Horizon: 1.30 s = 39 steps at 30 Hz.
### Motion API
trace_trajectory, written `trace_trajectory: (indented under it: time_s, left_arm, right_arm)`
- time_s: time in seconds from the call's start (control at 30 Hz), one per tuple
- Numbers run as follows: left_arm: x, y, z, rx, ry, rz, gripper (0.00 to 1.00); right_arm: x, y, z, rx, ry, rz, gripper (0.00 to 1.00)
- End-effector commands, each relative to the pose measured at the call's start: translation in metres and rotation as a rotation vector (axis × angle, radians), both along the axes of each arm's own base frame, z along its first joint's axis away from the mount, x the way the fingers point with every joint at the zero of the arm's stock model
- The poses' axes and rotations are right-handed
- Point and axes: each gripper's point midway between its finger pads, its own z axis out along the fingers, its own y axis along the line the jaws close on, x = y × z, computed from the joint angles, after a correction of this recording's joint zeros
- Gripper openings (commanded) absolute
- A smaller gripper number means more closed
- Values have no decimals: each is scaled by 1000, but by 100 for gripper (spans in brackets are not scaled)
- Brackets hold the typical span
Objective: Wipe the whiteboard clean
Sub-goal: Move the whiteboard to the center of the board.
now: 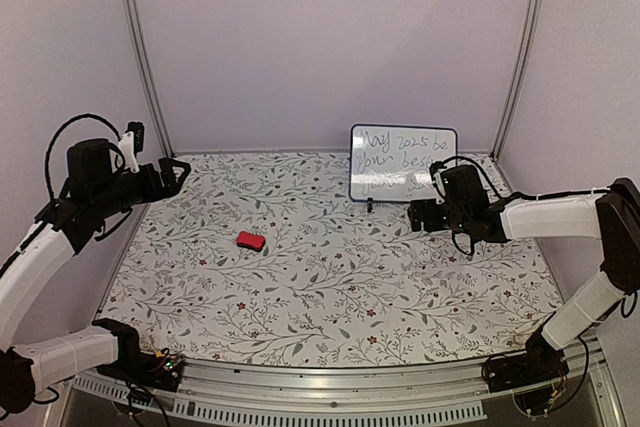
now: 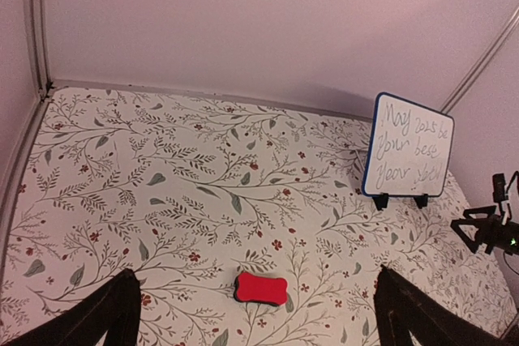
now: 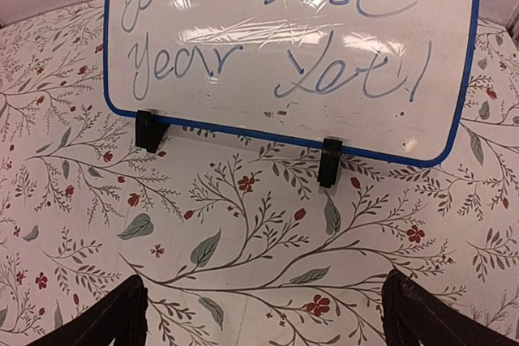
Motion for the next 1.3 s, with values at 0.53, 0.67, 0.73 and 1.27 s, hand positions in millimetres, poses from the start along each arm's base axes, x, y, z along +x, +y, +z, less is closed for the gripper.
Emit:
trace_trajectory:
  time_s: [0.53, 0.67, 0.73, 1.27]
  left_arm:
    - [-1, 5, 3, 5, -18, 14, 100]
    - [-1, 5, 3, 6, -18, 14, 100]
    - [-1, 5, 4, 6, -20, 15, 100]
    - [-2, 5, 3, 6, -18, 15, 100]
  right_arm:
    - [5, 6, 5, 20, -2, 2, 99]
    - [4, 6, 3, 30, 0, 1, 99]
    - [3, 6, 1, 32, 6, -1, 99]
    - [26, 37, 2, 72, 37, 18, 99]
